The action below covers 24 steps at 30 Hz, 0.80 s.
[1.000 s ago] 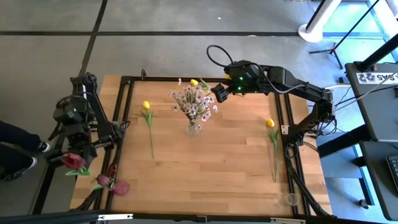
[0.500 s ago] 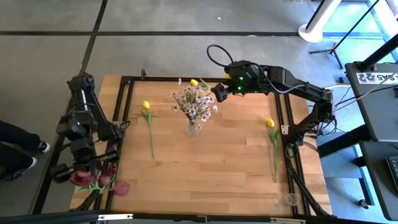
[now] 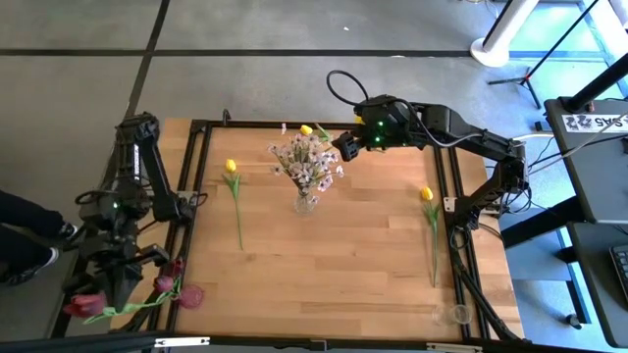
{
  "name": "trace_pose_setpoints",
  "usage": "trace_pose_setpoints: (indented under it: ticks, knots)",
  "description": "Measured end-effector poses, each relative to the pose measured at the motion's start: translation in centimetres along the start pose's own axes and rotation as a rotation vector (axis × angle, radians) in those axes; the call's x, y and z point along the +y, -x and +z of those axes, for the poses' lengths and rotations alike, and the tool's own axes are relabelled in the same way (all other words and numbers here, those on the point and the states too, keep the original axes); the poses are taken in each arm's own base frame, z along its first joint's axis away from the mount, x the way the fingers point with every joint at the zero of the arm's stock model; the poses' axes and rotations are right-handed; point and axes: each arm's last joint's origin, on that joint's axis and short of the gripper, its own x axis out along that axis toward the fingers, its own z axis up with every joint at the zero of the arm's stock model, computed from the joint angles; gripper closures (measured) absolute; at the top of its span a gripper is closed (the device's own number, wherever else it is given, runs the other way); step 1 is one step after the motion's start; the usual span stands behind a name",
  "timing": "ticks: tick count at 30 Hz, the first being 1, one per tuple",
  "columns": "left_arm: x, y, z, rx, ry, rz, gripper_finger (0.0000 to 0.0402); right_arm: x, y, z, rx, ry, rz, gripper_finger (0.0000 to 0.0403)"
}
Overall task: Sort flowers into vase by color
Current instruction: Put the red tulip into the transparent pink vase
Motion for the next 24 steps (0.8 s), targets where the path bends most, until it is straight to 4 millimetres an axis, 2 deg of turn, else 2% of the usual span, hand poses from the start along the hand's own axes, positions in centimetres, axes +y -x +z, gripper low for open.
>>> trace_pose_setpoints:
  ticks: [8,12,16,24]
  knots:
    - [0.2,3.1,-2.4,-0.127,-0.028,0.026,0.0402,0.0,0.0,0.0,0.009,-0.035,0.011,0.0059]
    - [0.5,4.4,-2.3,-0.15,-0.027,0.029,0.0402,0.0,0.0,0.0,0.009,-0.053,0.011,0.0059]
    - [0.7,5.4,-2.3,-0.092,-0.027,0.019,0.0402,0.0,0.0,0.0,0.009,-0.056,0.012,0.0059]
    - [0.6,5.3,-2.1,-0.115,-0.043,-0.028,0.0402,0.1,0.0,0.0,0.015,-0.062,0.018,0.0059]
